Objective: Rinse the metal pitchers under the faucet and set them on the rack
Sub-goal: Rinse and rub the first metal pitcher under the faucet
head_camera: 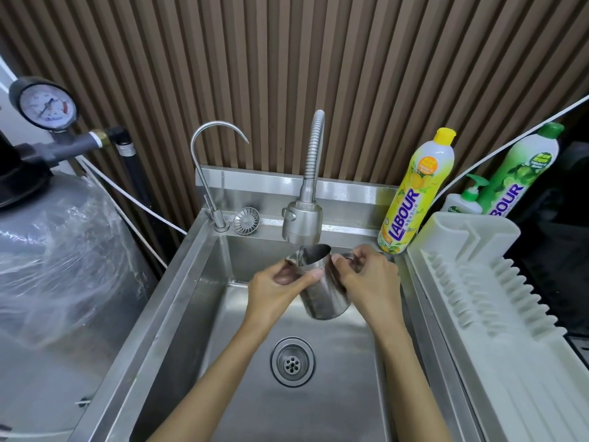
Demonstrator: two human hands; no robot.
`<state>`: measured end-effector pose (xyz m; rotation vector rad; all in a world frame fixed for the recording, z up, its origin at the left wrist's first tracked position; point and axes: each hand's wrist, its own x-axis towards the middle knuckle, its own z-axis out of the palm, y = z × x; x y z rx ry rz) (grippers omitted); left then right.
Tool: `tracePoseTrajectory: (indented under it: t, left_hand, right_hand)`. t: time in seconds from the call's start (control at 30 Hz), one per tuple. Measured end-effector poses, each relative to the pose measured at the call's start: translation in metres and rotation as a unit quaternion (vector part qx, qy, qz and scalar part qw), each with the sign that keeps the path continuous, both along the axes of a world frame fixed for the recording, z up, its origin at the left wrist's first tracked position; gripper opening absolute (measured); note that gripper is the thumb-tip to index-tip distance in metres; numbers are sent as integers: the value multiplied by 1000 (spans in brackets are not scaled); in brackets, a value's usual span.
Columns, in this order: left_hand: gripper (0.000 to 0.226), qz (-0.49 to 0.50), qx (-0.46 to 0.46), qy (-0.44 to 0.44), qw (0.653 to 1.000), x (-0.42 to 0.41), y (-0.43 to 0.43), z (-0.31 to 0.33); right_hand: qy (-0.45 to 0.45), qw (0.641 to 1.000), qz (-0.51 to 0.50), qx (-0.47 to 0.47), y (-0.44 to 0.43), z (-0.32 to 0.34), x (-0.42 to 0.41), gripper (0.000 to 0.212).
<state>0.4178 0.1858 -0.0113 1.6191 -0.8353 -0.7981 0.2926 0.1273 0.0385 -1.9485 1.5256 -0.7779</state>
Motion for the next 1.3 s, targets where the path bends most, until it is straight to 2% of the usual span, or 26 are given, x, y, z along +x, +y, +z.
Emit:
tracePoseTrajectory:
  t: [0.03,0.1,0.23,0.3,0.37,0.43,0.53,0.67,0.77,0.83,0.87,0.93,1.0,1.07,1.17,1.23,1.3]
  left_hand:
    - [27,-14,-13,34,999,1,-2,-2]
    - [37,-28,-59,89,994,1,-8,-3]
    - [73,0,-155,111,982,3,-15,0]
    - [86,26,-174,29,984,7,-12,3]
    - [87,34,-163,-92,982,11,-8,10]
    - [89,63,-147,-165,973,8,-2,16]
    - [90,135,-108,-205,963,3,2,15]
    - [76,143,-55,-222,963,2,4,7]
    - [75,112,-34,-168,979,1,5,0]
    - [71,85,-28,-122,988,1,2,-4]
    - [69,68,-35,-105,991,0,1,-3]
    - [64,30,-56,-77,995,2,-3,-3]
    - [62,10,-85,-48,995,3,-7,-1]
    - [71,17,-129,-44,991,5,-8,-1]
    - [81,31,-162,-146,975,8,-8,3]
    - [84,50,-150,-212,964,7,-6,6]
    - [92,81,-113,-263,955,6,0,9]
  right_hand:
    - [-16,1000,4,-12,0,0,0,19]
    - [-106,994,13,-7,1,-5,1,21]
    - [-274,957,63,77,-5,-23,3,24]
    - [-337,924,94,155,-8,-33,7,21]
    - [-389,887,108,224,-10,-44,11,15]
    - [-414,862,114,268,-8,-50,14,13]
    - [-404,861,115,286,-4,-47,12,16]
    - [-327,915,66,228,-5,-34,6,19]
    - [-197,974,21,112,-8,-22,2,20]
    - [-112,993,4,29,-7,-14,4,22]
    - [-101,995,1,4,-5,-12,5,21]
    - [-138,990,18,-10,-4,-10,6,16]
    - [-209,976,54,17,-4,-14,6,14]
    - [-300,947,85,81,-7,-24,9,17]
    - [-439,869,114,197,-9,-45,16,17]
    - [-482,828,123,260,-8,-53,18,15]
    - [-469,824,125,293,-4,-55,15,14]
